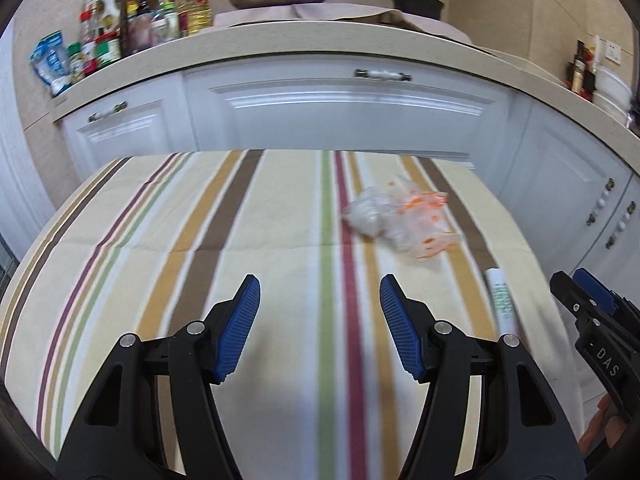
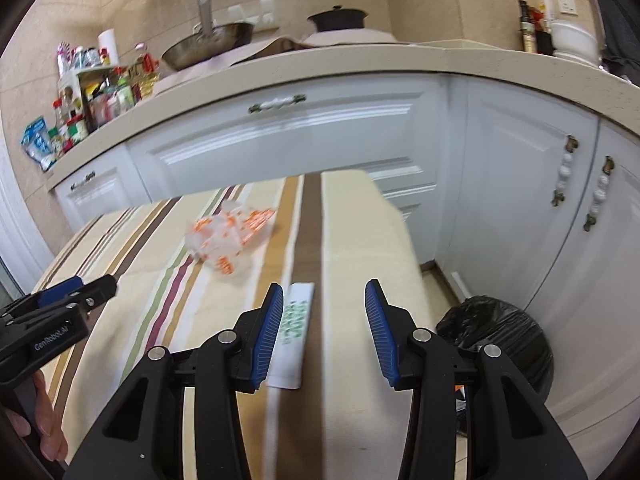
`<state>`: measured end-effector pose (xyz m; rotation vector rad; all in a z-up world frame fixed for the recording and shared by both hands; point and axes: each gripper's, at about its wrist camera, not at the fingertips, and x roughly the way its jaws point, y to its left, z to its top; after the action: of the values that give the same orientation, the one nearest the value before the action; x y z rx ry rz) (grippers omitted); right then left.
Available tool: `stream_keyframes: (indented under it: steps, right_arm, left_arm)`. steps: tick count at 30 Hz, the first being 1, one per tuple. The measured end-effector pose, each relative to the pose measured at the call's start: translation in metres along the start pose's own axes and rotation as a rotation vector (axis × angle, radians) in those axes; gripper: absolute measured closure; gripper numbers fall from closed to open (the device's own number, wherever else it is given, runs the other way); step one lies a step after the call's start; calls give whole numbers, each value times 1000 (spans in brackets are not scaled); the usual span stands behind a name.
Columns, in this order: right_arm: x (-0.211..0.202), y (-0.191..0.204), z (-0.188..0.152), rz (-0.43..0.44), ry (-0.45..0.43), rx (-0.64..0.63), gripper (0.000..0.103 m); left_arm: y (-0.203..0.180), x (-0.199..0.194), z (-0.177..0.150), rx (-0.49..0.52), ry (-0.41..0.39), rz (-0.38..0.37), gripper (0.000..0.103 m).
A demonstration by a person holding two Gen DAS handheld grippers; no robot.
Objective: Collect trash
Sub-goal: 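Return both grippers to the table and grasp the white tube with the right gripper, then lift the white tube with the right gripper and hold it above the table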
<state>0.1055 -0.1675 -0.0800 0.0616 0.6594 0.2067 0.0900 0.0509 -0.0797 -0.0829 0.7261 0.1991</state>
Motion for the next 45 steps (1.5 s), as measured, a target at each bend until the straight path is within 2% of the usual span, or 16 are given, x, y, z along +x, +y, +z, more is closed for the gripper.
stream_keyframes:
  steps: [9,18,22,24,26,33,36,40,45]
  right_arm:
    - [28,28,-11,-22,120,-38,60]
    - [49,33,-17,-54,245,-53,60]
    - [49,35,-18,-57,247,-68,63]
    - [49,34,-17,-48,246,-65,77]
    - [48,33,-18,-33,245,-58,80]
    - [40,30,-14,-7,203,-58,82]
    - [35,25,-10,2,180,-54,89]
    - [30,16,-4,6,149,-51,89]
    - [35,3,-1,56,172,-22,90]
  left_arm:
    - [46,7,-10,-60,25,24,42]
    - [49,15,-14,-68,48,-4,42]
    - [40,16,-13,-56,51,-22,42]
    - [34,17,-13,-46,50,-29,42]
    - [28,18,-11,-38,51,-39,42]
    - [-2,20,-2,-9,35,-72,42]
    - [-16,21,3,4,17,-87,42]
    - [-37,28,11,21,-7,-99,42]
    - [-52,39,14,37,7,-97,42]
